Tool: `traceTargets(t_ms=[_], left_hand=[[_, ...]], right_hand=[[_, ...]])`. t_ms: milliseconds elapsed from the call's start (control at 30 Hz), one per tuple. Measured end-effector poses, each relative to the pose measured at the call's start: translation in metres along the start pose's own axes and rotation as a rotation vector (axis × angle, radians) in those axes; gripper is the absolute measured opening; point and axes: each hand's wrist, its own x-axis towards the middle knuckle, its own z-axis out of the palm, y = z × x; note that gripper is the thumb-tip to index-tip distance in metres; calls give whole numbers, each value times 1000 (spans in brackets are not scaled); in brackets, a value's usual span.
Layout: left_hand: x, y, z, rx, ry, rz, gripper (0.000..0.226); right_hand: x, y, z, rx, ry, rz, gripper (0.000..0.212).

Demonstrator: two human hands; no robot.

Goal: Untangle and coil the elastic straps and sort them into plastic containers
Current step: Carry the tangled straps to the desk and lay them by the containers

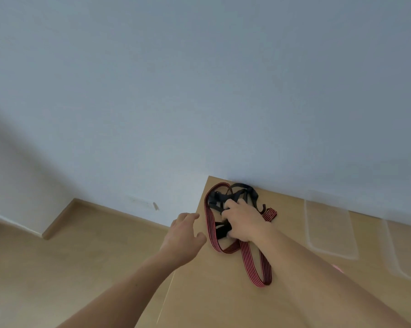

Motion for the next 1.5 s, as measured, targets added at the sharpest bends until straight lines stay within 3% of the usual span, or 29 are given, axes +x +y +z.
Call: traceTargets(t_ms=[200,333,467,567,667,733,867,1033,1200,1367,1500], left_hand=[[17,14,-21,-156,-22,99,72],[22,34,-37,-308,-90,207,83],[24,54,-44,-447,-89,225,96],[23,64,-49,-545,-156,207,105],[20,73,-55,-618,-238,255,76],[18,74,-58,-662,-294,295,61],[15,69,-61,-741,-375,239,57],[11,59,-63,-707,-394,201,17],[10,51,-64,-972,-501,133,29],[8,46,-68,-1139,-557,94,32],[9,49,-68,-1292,-429,21,34]], right_hand=[[-30,3,-19,216,342,65,26],[-52,9,-50,457,605,96,29],[-75,9,-69,685,590,195,37],[-88,5,-77,1083,634,245,35],[-99,-3,-89,1606,589,164,34],[-102,-9,-96,1756,515,143,29],[-100,-13,-100,1809,461,128,30],[-99,-12,-108,1857,415,66,34],[-95,-15,-118,1911,354,54,40],[-93,-17,-111,1575,423,211,28],[-92,-27,-98,1499,485,265,21]])
